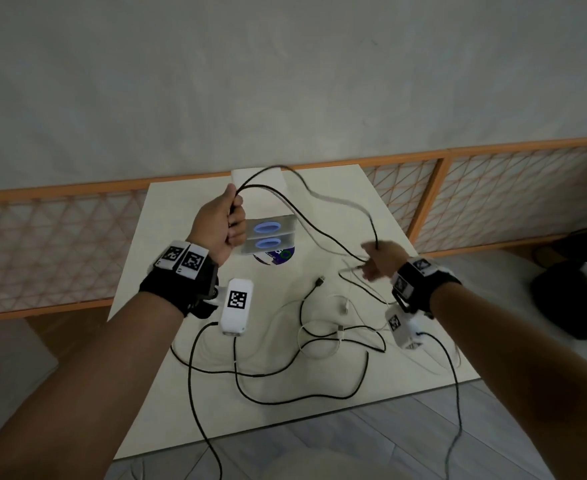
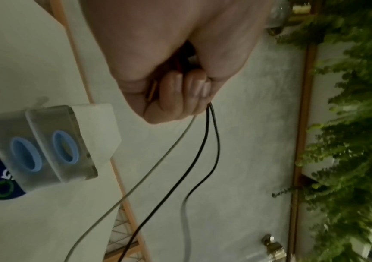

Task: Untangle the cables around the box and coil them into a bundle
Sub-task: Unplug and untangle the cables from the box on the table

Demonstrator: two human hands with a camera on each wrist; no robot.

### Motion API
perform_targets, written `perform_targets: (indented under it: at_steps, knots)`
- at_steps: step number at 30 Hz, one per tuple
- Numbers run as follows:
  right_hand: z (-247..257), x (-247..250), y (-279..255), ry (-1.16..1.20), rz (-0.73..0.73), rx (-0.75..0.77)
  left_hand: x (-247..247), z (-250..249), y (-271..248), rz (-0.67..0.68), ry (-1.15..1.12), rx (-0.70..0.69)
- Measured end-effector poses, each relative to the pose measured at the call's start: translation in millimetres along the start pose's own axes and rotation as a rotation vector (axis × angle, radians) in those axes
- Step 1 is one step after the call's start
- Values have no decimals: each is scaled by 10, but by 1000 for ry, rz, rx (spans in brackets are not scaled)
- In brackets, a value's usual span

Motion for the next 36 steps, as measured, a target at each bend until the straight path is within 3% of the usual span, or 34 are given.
perform_targets:
  at_steps: [5, 8, 9, 11, 12, 14, 16, 20, 26, 28, 30, 33, 36]
  knots:
    - [1102, 313, -447, 441, -9, 449, -18, 107, -22, -11, 63, 17]
    - [1316, 461, -571, 595, -39, 540, -16, 95, -39, -23, 56, -10]
    - [1247, 438, -536, 465, -94, 509, -11, 87, -46, -32, 52, -18]
    - [878, 270, -395, -29, -227, 368, 12, 77, -58, -51, 61, -26]
    - [630, 129, -331, -229, -219, 276, 25, 84, -60, -58, 75, -26]
    - [96, -238, -317, -640, -35, 124, 55, 113, -60, -64, 114, -18]
    - [-388, -619, -415, -995, 189, 106, 74, 160, -64, -63, 131, 14]
    - [-930, -1111, -582, -1126, 319, 283, 89, 214, -73, -63, 117, 77]
    - [-1088, -1273, -722, -1302, 266, 405, 59, 195, -46, -68, 57, 115]
    - [-978, -1210, -756, -1177, 279, 415, 47, 208, -53, -36, -10, 162]
    - [-697, -1090, -728, -836, 251, 374, 43, 220, -65, -26, -18, 160]
    - [-180, -816, -661, -272, 235, 194, 38, 263, -65, -54, 65, 94]
    - [247, -600, -768, 236, 396, 12, -34, 328, -104, -51, 211, 34]
Point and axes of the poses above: each hand's wrist, its own y-axis towards the middle knuckle, its own x-axis out of the back of the hand, z = x × y, the point moved 4 cm from there along y, towards the middle knuckle, and after that the axes turned 11 degrees about -x, right-handed, at the moved point
